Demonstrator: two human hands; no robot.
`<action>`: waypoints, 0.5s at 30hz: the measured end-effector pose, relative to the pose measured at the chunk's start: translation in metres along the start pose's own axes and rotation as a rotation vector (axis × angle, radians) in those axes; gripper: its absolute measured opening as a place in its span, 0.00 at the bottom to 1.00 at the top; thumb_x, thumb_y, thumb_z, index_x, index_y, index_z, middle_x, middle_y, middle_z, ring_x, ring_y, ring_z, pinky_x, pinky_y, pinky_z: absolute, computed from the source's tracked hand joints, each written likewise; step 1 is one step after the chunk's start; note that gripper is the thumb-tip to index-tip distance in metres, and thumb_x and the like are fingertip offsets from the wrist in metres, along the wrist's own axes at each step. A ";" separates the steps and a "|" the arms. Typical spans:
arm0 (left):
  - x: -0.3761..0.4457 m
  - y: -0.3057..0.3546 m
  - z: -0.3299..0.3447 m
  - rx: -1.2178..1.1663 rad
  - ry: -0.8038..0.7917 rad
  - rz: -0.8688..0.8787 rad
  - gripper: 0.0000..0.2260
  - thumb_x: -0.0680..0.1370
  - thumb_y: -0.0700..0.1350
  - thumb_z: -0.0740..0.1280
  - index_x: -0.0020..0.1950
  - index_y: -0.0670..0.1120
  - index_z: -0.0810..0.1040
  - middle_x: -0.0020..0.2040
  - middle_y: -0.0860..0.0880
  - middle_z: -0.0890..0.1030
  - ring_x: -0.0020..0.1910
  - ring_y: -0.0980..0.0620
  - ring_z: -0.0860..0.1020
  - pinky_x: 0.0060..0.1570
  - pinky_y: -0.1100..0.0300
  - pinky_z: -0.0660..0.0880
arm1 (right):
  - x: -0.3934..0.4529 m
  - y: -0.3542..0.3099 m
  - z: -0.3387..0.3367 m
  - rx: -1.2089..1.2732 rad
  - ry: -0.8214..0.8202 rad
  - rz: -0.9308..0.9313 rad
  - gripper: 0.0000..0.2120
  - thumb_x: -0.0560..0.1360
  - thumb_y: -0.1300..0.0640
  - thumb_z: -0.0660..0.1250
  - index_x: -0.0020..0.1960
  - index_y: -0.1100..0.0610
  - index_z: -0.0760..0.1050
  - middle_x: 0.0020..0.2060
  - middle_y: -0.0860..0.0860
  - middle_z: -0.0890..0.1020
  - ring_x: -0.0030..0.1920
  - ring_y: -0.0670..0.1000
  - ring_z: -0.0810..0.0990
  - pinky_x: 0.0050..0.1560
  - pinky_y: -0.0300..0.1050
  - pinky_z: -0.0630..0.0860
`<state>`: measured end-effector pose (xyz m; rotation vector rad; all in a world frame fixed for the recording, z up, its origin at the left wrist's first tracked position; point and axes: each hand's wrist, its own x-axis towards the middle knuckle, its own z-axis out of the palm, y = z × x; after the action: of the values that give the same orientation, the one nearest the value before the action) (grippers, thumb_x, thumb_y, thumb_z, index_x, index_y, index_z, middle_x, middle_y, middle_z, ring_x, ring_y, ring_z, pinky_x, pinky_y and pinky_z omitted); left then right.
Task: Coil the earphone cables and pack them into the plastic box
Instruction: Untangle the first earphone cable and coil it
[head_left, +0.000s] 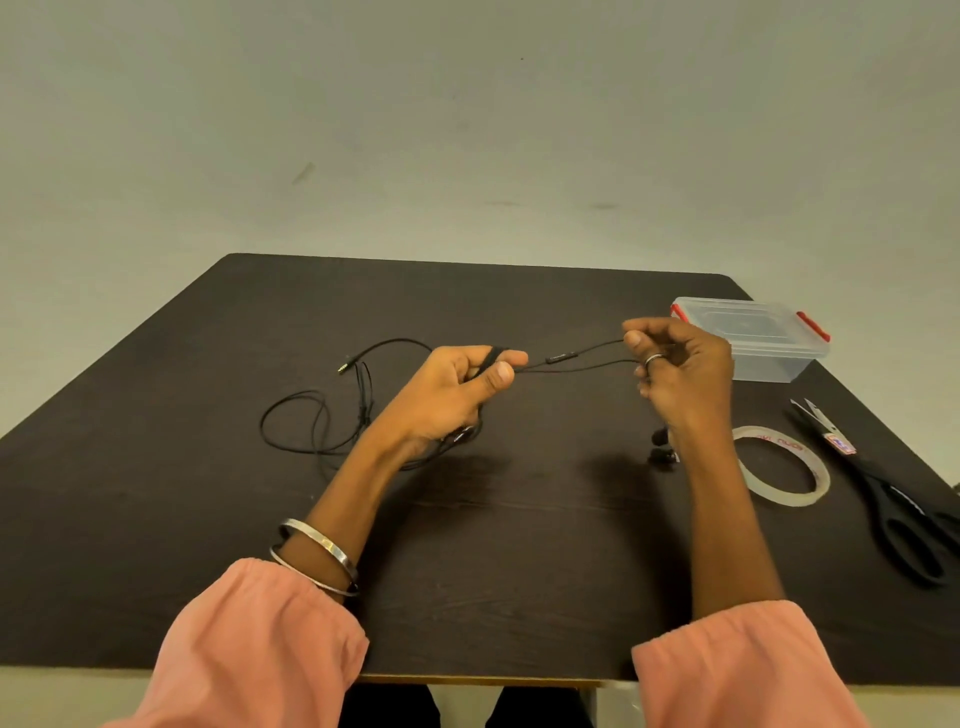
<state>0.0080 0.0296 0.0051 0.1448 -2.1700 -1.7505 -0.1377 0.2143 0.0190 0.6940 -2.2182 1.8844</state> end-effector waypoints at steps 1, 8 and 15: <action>0.001 -0.001 0.000 -0.014 0.031 -0.002 0.10 0.79 0.47 0.63 0.58 0.48 0.79 0.28 0.52 0.62 0.26 0.52 0.55 0.26 0.56 0.53 | 0.002 0.005 0.000 -0.129 -0.032 0.007 0.05 0.76 0.61 0.68 0.50 0.56 0.82 0.43 0.51 0.83 0.39 0.45 0.78 0.39 0.39 0.77; 0.003 -0.001 0.001 -0.068 0.135 -0.077 0.11 0.82 0.44 0.59 0.58 0.43 0.79 0.25 0.56 0.63 0.23 0.58 0.57 0.22 0.64 0.56 | -0.009 -0.001 0.015 -0.316 -0.112 -0.361 0.14 0.76 0.45 0.65 0.56 0.52 0.80 0.52 0.45 0.81 0.56 0.50 0.77 0.59 0.58 0.73; 0.001 0.004 0.000 -0.135 0.098 -0.021 0.14 0.82 0.46 0.57 0.60 0.42 0.78 0.25 0.55 0.62 0.23 0.59 0.58 0.22 0.65 0.58 | -0.029 -0.007 0.052 -0.357 -0.688 -0.252 0.33 0.73 0.51 0.71 0.74 0.53 0.62 0.51 0.49 0.82 0.56 0.51 0.78 0.65 0.52 0.69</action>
<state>0.0077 0.0307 0.0086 0.2154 -1.9820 -1.8538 -0.0999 0.1709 0.0035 1.6361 -2.5659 1.1825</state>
